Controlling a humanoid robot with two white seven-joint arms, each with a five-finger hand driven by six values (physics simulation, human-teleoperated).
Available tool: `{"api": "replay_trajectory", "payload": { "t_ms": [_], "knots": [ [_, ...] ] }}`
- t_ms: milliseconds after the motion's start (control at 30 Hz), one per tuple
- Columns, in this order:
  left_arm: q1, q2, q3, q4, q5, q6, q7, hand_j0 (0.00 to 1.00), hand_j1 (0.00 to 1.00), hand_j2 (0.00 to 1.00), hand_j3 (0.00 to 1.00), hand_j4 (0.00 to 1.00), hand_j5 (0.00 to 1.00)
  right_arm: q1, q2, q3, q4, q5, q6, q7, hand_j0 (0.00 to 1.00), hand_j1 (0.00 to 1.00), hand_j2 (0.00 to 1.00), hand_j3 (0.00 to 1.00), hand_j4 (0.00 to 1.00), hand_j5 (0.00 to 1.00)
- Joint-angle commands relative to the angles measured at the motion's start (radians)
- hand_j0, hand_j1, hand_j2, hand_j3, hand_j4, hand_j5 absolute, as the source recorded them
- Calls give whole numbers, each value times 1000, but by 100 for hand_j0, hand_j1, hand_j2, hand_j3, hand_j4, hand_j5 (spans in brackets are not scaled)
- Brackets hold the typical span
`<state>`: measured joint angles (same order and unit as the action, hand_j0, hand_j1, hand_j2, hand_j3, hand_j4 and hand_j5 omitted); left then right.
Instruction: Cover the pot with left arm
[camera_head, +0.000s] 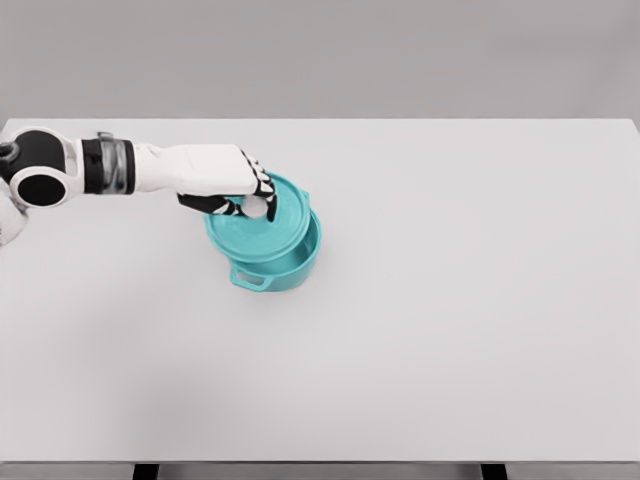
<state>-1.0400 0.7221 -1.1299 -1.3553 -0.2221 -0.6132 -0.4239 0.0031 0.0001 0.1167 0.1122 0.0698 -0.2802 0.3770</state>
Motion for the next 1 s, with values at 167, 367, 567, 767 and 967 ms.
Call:
{"api": "replay_trajectory", "payload": {
  "t_ms": [167, 367, 567, 767, 967],
  "knots": [
    [-2, -12, -4, -7, 6, 2, 1, 54, 54, 54, 54, 54, 54, 0, 0, 0, 0, 1, 0, 0, 100, 100, 100, 100, 100, 100],
    [-2, -21, -22, -8, 4, 2, -1, 54, 54, 54, 54, 54, 54, 0, 0, 0, 0, 1, 0, 0, 100, 100, 100, 100, 100, 100],
    [-2, -21, -24, -8, 4, 2, -1, 54, 54, 54, 54, 54, 54, 0, 0, 0, 0, 1, 0, 0, 100, 100, 100, 100, 100, 100],
    [-2, -21, -24, -14, 4, 2, 1, 56, 56, 56, 56, 56, 56, 0, 0, 0, 0, 1, 0, 0, 100, 100, 100, 100, 100, 100],
    [-2, -21, -24, -14, 0, 2, -1, 88, 88, 88, 88, 88, 88, 0, 0, 0, 1, 1, 0, 0, 100, 100, 100, 100, 100, 100]
  ]
}}
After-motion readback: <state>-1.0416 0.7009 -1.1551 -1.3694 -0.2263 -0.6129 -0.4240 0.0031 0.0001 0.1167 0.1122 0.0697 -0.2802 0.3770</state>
